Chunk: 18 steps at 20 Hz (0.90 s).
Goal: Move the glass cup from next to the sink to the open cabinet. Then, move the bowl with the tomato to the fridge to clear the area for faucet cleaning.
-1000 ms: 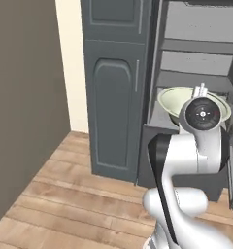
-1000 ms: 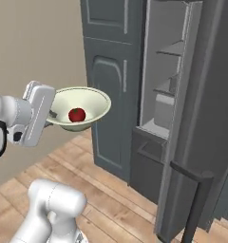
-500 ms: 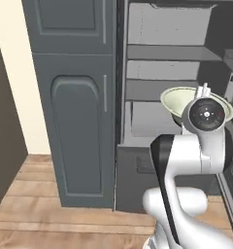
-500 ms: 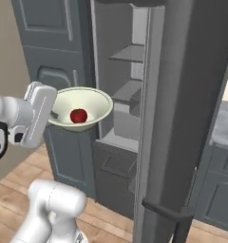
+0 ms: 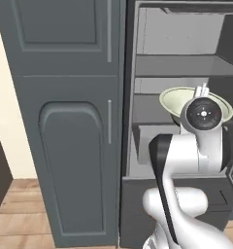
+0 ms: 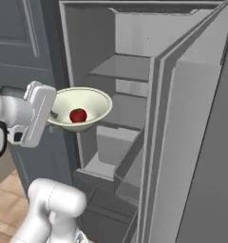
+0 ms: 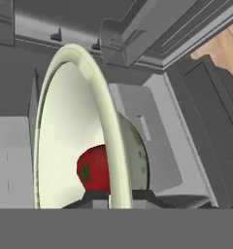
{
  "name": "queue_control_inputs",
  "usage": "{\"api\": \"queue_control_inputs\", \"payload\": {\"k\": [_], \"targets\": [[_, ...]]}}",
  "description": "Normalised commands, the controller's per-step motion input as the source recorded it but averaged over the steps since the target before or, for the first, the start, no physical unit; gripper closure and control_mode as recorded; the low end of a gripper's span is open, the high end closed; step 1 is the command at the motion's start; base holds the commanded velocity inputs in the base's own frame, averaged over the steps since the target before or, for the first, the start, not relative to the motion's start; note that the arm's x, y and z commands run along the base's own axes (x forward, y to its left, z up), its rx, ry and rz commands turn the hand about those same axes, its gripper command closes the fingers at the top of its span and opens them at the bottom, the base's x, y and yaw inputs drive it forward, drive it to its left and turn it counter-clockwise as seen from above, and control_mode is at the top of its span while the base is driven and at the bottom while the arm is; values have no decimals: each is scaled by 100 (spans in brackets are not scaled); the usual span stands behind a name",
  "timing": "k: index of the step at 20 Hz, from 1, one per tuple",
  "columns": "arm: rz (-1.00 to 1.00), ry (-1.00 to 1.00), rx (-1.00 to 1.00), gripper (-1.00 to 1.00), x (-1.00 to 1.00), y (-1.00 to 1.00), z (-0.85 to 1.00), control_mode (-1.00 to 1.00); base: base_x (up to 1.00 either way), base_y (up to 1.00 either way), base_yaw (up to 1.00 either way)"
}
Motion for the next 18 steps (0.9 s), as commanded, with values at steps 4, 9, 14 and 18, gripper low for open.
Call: {"api": "queue_control_inputs", "payload": {"k": [4, 9, 14, 18], "targets": [[0, 0, 0, 100, 0, 0, 0, 100, 58, -11, -8], [0, 0, 0, 100, 0, 0, 2, -100, 35, -4, -3], [9, -2, 0, 100, -35, -15, 30, -100, 0, 0, 0], [20, -3, 0, 100, -73, -33, 38, -100, 0, 0, 0]]}}
